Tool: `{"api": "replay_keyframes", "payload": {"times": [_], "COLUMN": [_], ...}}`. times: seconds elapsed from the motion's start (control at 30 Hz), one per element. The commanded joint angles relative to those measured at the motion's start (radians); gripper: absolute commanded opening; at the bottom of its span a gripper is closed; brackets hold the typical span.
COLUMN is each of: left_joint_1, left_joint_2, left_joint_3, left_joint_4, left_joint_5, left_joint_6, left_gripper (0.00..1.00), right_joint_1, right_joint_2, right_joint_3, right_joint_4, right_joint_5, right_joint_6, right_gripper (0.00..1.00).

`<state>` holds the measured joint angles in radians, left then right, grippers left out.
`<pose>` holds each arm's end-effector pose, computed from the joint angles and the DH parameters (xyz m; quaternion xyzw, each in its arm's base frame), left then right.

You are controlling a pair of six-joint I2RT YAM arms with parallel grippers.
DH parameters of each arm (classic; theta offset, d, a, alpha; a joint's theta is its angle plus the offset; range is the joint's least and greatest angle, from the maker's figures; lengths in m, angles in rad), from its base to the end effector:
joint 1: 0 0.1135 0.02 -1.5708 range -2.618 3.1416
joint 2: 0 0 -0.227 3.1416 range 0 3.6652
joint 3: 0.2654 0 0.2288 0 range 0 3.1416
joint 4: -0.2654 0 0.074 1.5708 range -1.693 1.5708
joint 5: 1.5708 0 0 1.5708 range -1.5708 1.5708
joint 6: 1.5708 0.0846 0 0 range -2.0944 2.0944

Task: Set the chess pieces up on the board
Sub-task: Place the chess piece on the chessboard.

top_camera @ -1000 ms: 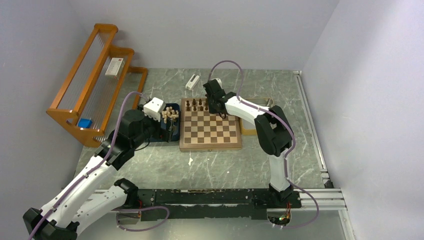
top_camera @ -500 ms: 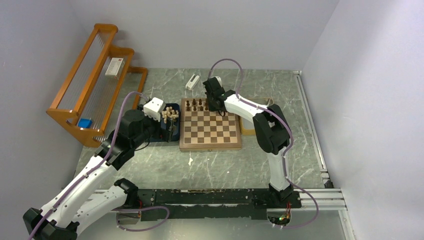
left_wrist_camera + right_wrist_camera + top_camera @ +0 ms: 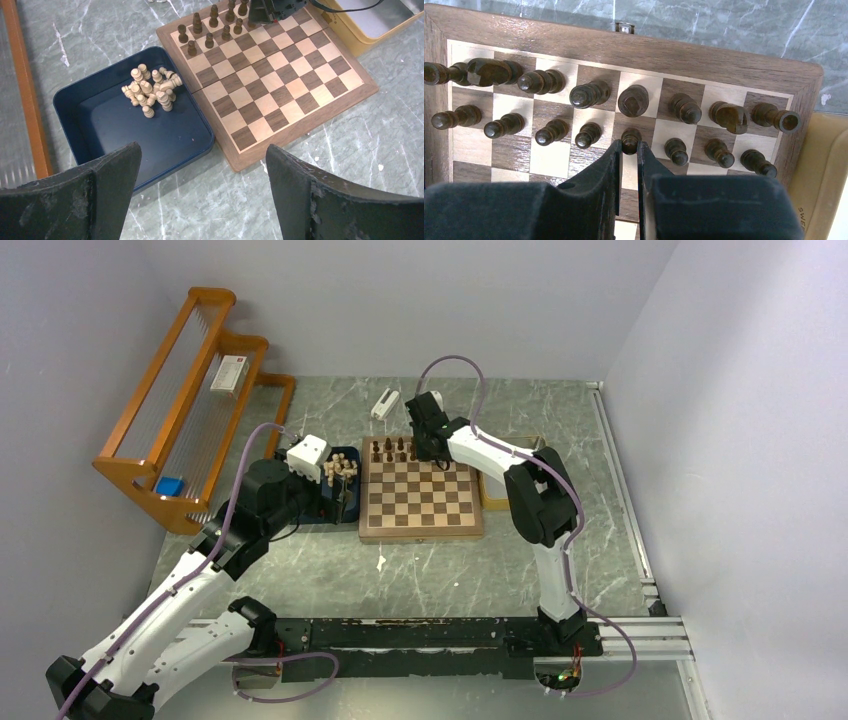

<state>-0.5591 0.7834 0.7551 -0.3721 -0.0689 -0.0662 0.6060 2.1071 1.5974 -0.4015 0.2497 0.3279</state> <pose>0.1959 -0.1157 0.2657 0.1848 0.8126 -0.1425 0.5341 0.3847 0.2412 0.1300 -0.0902 0.9353 0.0394 0.3400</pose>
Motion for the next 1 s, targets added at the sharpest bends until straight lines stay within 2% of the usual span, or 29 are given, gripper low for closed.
{"api": "replay_keyframes", "payload": {"times": [0.0,0.53,0.97], "left_joint_1": [0.001,0.002,0.001], "left_joint_2": [-0.011,-0.009,-0.007], "left_joint_3": [0.015,0.015,0.015], "left_joint_4": [0.006,0.007,0.007], "left_joint_5": [-0.015,-0.014,-0.012], "left_joint_6": [0.011,0.012,0.012], "left_gripper": [0.99,0.99,0.99], "right_joint_1": [-0.011,-0.015,-0.015], "right_joint_2": [0.041,0.055,0.047], "right_joint_3": [0.013,0.032,0.039], "right_joint_4": [-0.052,-0.059,-0.060], "right_joint_5": [-0.002,-0.019,-0.028], "right_joint_6": [0.008,0.011,0.009], "right_gripper": [0.16,0.23,0.25]}}
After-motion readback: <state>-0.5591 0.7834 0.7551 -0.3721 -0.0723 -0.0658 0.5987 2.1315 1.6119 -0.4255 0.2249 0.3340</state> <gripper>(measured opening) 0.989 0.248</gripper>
